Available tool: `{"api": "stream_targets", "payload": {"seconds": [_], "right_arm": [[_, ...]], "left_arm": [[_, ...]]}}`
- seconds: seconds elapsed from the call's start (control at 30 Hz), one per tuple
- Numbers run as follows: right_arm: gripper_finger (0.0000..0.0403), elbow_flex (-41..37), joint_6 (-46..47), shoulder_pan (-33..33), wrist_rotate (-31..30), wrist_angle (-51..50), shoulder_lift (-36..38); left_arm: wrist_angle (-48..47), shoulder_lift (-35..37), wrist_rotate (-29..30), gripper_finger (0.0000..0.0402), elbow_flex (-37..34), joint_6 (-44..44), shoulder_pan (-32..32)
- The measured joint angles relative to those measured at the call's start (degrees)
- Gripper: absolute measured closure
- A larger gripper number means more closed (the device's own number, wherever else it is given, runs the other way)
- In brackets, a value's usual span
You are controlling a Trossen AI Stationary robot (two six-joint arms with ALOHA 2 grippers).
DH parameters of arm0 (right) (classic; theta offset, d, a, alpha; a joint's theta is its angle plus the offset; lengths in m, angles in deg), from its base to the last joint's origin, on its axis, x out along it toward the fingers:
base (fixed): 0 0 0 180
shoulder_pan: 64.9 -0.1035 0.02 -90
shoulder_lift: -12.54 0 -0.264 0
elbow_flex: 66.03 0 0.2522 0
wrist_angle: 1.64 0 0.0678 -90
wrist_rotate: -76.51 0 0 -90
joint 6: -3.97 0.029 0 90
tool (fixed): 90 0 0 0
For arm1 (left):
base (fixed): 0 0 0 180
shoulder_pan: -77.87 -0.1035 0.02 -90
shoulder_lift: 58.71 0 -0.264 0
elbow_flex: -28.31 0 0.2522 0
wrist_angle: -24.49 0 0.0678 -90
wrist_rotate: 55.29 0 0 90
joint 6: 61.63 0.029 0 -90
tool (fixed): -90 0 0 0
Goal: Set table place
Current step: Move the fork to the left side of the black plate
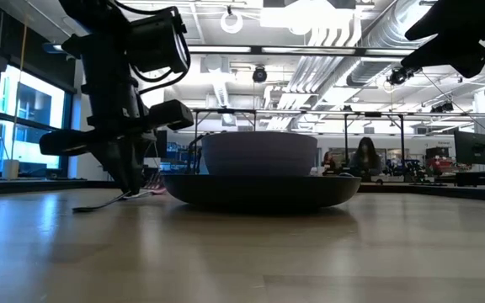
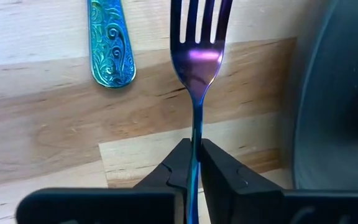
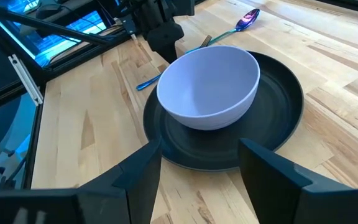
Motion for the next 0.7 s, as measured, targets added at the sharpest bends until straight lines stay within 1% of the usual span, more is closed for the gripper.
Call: {"api": "stream_targets", "payload": {"seconds": [0.2, 0.5, 0.7], "right_arm": [[0.0199, 0.0, 0.0, 0.0, 0.0, 0.0, 0.0], [0.0199, 0.0, 0.0, 0.0, 0.0, 0.3, 0.0], [0.0199, 0.0, 0.0, 0.0, 0.0, 0.4, 0.0]], "left_arm": [[0.0, 0.0, -0.2, 0.0387, 0.0, 0.3, 0.0], [0.0, 0.0, -0.2, 0.0360, 0.0, 0.4, 0.0], [0.1, 0.0, -0.2, 0.0356, 0.0, 0.4, 0.0]]}}
